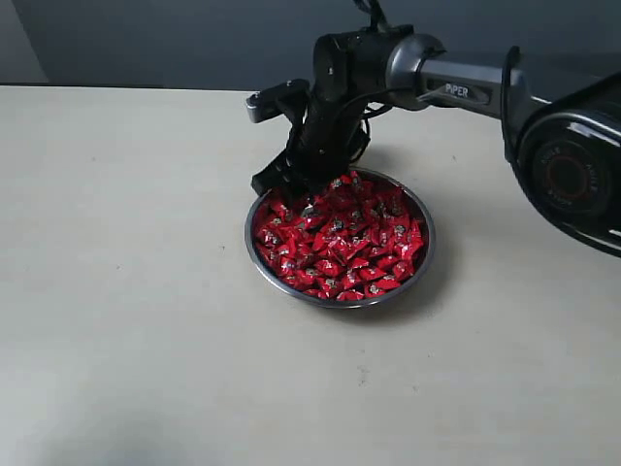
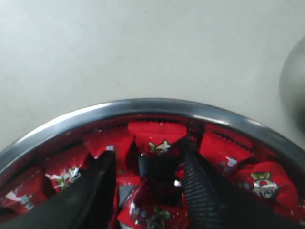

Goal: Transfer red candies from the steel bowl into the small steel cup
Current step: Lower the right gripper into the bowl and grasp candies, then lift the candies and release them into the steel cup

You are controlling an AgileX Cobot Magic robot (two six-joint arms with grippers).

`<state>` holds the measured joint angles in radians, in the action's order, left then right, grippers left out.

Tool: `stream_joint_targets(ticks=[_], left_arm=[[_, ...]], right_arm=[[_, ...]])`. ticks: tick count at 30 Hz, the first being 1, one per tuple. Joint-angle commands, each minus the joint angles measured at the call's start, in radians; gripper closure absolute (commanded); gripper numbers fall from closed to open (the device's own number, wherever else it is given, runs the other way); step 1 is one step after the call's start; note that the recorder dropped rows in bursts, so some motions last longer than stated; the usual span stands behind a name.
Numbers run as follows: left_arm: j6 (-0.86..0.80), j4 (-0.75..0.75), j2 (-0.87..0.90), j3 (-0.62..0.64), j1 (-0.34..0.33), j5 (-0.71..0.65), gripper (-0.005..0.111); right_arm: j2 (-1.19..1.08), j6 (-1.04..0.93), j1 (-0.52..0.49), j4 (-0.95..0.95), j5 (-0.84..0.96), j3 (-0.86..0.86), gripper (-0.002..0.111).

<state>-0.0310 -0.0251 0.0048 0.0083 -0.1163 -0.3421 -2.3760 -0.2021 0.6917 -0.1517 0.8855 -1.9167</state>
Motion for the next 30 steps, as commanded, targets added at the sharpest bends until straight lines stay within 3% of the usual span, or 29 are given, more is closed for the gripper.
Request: stream_joint_targets(ticks=[1,6,8,9,10,21,27,30], left_arm=[[0.002,-0.002,-0.005,-0.008,0.008,0.005,0.106],[0.002,-0.002,-0.005,-0.008,0.008,0.005,0.106],[0.002,-0.002,-0.005,-0.008,0.008,0.005,0.106],[0.002,-0.002,-0.005,-0.008,0.008,0.005,0.106],[0.002,-0.002,-0.005,-0.008,0.008,0.005,0.106],[0.002,-0.002,-0.005,-0.008,0.008,0.005,0.106],[0.002,-0.002,-0.005,-0.008,0.008,0.005,0.106],[0.002,-0.002,-0.005,-0.008,0.008,0.005,0.106]], right_arm=[[-0.010,0.026,-0.005,0.025,-0.055,-0.003,0.068],[-0.034,0.026,-0.005,-0.010,-0.068,-0.003,0.073],[-0.037,0.026,-0.005,-0.010,-0.068,-0.003,0.085],[-0.037,0.026,-0.005,-0.010,-0.068,-0.003,0.103],[-0.032,0.036,-0.005,-0.010,-0.064,-0.003,0.108],[0.153,0.049,-0.005,0.042,0.073,-0.003,0.108],[0.178,0.168,-0.011,0.243,-0.041,-0.003,0.108],[0.169,0.183,-0.043,0.236,-0.127,-0.003,0.108]])
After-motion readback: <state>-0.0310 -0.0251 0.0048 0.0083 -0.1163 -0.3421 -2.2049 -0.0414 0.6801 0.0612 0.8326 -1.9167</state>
